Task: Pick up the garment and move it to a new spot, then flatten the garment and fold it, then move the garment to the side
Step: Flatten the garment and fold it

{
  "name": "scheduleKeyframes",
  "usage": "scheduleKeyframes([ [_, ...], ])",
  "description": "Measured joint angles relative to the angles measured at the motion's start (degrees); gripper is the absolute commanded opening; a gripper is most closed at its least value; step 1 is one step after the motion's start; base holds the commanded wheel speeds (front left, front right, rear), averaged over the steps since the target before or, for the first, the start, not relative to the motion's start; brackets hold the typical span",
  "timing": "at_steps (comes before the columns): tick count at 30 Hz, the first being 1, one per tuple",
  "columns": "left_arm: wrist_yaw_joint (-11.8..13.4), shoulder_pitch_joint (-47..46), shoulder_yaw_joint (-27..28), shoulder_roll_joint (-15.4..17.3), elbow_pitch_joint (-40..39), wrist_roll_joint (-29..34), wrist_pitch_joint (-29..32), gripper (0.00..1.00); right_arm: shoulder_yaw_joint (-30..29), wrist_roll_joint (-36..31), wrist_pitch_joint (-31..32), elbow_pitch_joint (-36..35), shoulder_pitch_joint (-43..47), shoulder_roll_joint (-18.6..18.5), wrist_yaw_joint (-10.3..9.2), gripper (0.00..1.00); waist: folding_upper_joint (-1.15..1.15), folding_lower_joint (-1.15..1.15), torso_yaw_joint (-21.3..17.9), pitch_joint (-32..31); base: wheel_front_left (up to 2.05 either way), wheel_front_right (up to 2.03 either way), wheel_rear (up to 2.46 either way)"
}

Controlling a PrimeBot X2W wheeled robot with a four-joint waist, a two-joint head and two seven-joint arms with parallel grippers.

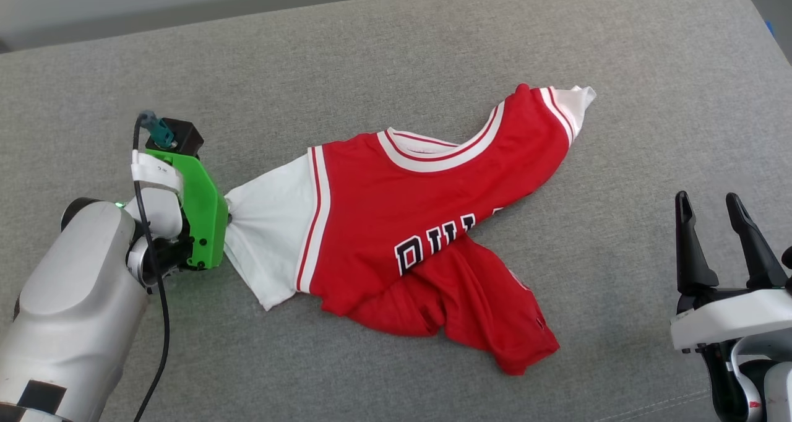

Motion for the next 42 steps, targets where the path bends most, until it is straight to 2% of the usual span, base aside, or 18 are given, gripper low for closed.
scheduleKeyframes([
  [8,-0.22,1.94,2.45,-0.11,1.55,-3.18,-4.61,0.0,-0.35,-0.86,1.41,-0.24,-0.58,0.11,0.0,1.0,0.0,0.0,1.84,-1.95,0.0,0.0,0.0],
  [12,1.02,5.56,7.08,3.02,2.07,-4.94,-10.84,0.0,-0.66,-0.93,2.92,-0.34,-0.33,-0.04,0.0,1.0,0.0,0.0,4.21,-3.79,0.0,0.0,0.0],
  [15,1.62,6.34,9.37,3.81,2.02,-6.05,-14.55,0.0,-0.74,-0.93,3.68,-0.29,-0.19,-0.31,0.0,1.0,0.0,0.0,5.65,-4.59,0.0,0.0,0.0],
  [17,1.66,8.49,10.06,4.0,2.2,-6.88,-16.91,0.0,-0.74,-0.92,4.63,-0.24,0.52,-0.77,0.0,1.0,0.0,0.0,7.63,-5.55,0.0,0.0,0.0],
  [24,2.19,13.69,8.35,3.24,3.42,-6.24,-19.44,0.0,-0.8,-0.92,6.03,-0.09,0.68,-0.88,0.0,1.0,0.0,0.0,10.31,-7.07,0.0,0.0,0.0],
  [25,2.24,14.18,7.89,2.99,3.36,-5.79,-20.42,0.47,-0.86,-0.92,6.22,-0.07,0.73,-0.88,0.0,1.0,0.0,0.0,10.56,-7.22,0.0,0.0,0.0],
  [26,2.23,14.62,7.64,2.58,3.15,-5.06,-22.23,1.0,-0.93,-0.92,6.45,-0.02,0.85,-0.89,0.0,1.0,0.0,0.0,10.87,-7.41,0.0,0.0,0.0],
  [29,2.22,15.05,7.8,1.02,1.64,-3.68,-28.92,1.0,-1.23,-0.92,6.99,-0.03,1.32,-1.02,0.0,1.0,0.0,0.0,11.77,-7.99,0.0,0.0,0.0],
  [32,2.04,15.14,7.37,0.69,-1.82,-0.34,-38.13,1.0,-1.67,-0.91,7.48,-0.21,1.83,-1.47,0.0,1.0,0.0,0.0,12.74,-8.68,0.0,0.0,0.0],
  [35,1.62,15.83,7.34,0.0,-6.78,1.59,-47.29,1.0,-2.04,-0.9,8.24,-0.56,1.99,-2.19,0.0,1.0,0.0,0.0,13.95,-9.39,0.0,0.0,0.0],
  [36,2.02,18.73,7.55,-1.46,-13.08,3.52,-53.78,1.0,-2.35,-0.67,9.89,-0.96,2.96,-3.19,0.0,1.0,0.0,0.0,15.48,-10.19,0.0,0.0,0.0],
  [40,4.41,24.12,8.42,-3.61,-22.03,4.66,-55.81,1.0,-1.65,-0.02,13.6,-1.04,4.11,-4.94,0.0,1.0,0.0,0.0,17.67,-10.9,0.0,0.0,0.0],
  [42,6.56,27.24,9.51,-5.37,-26.75,5.13,-56.21,1.0,-0.67,0.41,16.33,-0.92,4.14,-6.51,0.0,1.0,0.0,0.0,18.96,-11.05,0.0,0.0,0.0],
])
